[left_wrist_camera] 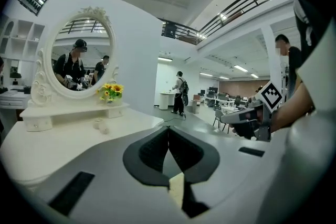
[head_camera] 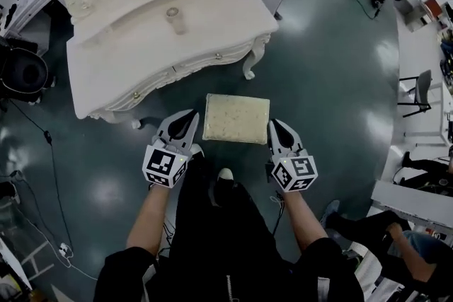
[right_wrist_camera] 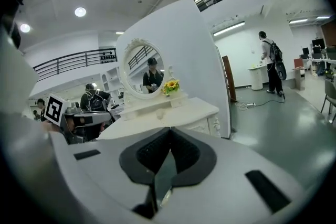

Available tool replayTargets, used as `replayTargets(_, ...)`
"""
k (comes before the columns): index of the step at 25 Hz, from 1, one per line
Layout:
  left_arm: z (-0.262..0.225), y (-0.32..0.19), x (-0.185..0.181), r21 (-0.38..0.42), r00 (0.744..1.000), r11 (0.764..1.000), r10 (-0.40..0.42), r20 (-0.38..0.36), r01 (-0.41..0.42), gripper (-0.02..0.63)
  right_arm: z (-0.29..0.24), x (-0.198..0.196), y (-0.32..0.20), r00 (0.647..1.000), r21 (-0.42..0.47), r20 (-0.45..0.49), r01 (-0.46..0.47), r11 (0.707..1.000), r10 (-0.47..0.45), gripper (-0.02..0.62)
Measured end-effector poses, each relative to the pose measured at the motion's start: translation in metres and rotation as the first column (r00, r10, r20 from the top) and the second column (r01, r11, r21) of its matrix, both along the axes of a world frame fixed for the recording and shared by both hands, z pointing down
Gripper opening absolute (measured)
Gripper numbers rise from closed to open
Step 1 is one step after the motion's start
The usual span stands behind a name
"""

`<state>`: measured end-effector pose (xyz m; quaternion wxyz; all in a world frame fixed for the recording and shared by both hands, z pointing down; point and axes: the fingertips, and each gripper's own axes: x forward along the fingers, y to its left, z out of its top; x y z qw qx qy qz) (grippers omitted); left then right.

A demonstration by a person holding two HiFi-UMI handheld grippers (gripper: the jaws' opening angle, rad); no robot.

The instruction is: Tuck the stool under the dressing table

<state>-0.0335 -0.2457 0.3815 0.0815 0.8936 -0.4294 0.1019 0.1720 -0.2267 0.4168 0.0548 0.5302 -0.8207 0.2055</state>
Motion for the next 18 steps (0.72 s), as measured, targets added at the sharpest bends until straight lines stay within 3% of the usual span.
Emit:
replayTargets(7,0.081,-0.026,0.009,-0.034,0.998,0.998,0.057,0.016,-0.057,0.021,0.104,0.016,0.004,0.996,-0.086,0.022,-0.087,0.992,0.090,0.014)
replayTargets(11,0.132,-0.029,0.008,-0.045,0.998,0.997,0.056,0.017,-0.056,0.021,0.190,0.037,0.015,0.983,-0.193,0.056,-0.164,0.967,0.178,0.074)
replayTargets(14,0.165,-0.029,0.006,-0.063,0.998,0.996,0.058,0.027,-0.056,0.021,0.269,0.058,0.032,0.959,-0.325,0.090,-0.225,0.918,0.267,0.144)
replayTargets(18,0.198,-0.034,0.007,-0.056,0.997,0.997,0.062,0.039,-0.060,0.021,0.372,0.092,0.056,0.895,-0.506,0.158,-0.289,0.812,0.417,0.265)
